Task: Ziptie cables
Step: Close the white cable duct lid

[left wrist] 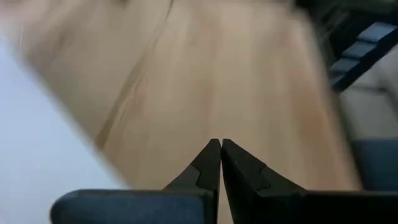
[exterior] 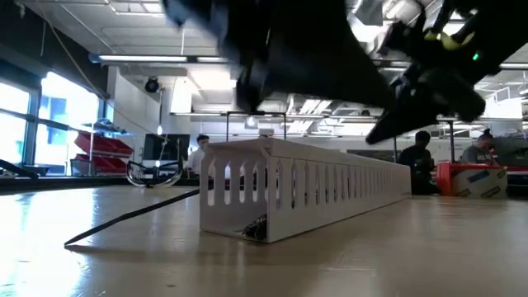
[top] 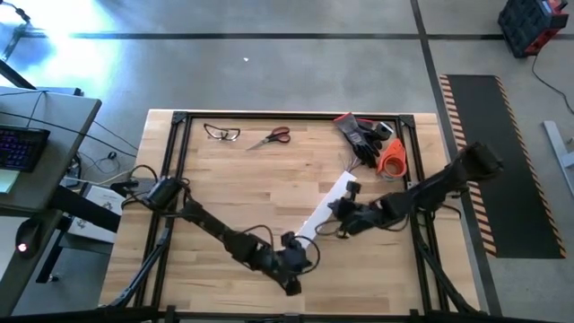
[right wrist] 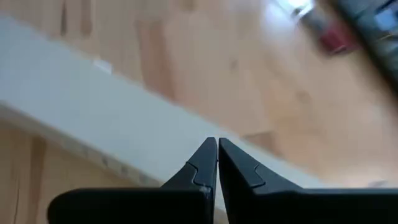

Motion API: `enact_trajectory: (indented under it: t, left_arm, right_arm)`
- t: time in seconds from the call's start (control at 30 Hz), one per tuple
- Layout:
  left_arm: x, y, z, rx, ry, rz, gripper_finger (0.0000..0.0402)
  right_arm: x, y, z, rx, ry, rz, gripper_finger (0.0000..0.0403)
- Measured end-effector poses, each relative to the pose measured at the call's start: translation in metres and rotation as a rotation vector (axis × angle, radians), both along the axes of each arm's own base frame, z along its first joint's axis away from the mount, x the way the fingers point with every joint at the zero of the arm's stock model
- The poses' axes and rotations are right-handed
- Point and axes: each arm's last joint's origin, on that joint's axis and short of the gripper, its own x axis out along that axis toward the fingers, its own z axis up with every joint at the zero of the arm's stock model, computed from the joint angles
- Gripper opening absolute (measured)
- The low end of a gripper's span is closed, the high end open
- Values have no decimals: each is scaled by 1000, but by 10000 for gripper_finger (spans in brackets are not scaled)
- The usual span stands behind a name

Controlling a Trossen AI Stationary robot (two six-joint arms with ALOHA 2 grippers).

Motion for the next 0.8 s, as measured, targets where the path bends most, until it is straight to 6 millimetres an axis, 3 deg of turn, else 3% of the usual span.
enact_trajectory:
  t: [0.1, 0.27, 0.43, 0.63, 0.8]
  left_arm:
    - [-6, 5, -20, 17, 120, 93, 0]
    - [-30, 20, -18, 124, 275, 333, 0]
    - [-53, 40, -12, 281, 381, 501, 0]
    - [-64, 62, -15, 379, 491, 609, 0]
    - [-73, 79, -23, 448, 543, 667, 0]
  right_arm:
    - [1, -13, -11, 100, 81, 38, 0]
    - [5, -14, -25, 205, 85, 14, 0]
    - [21, -14, -35, 253, -47, -70, 0]
    - [44, -35, -51, 297, -161, -193, 0]
    - [50, -50, -53, 307, -235, -292, 0]
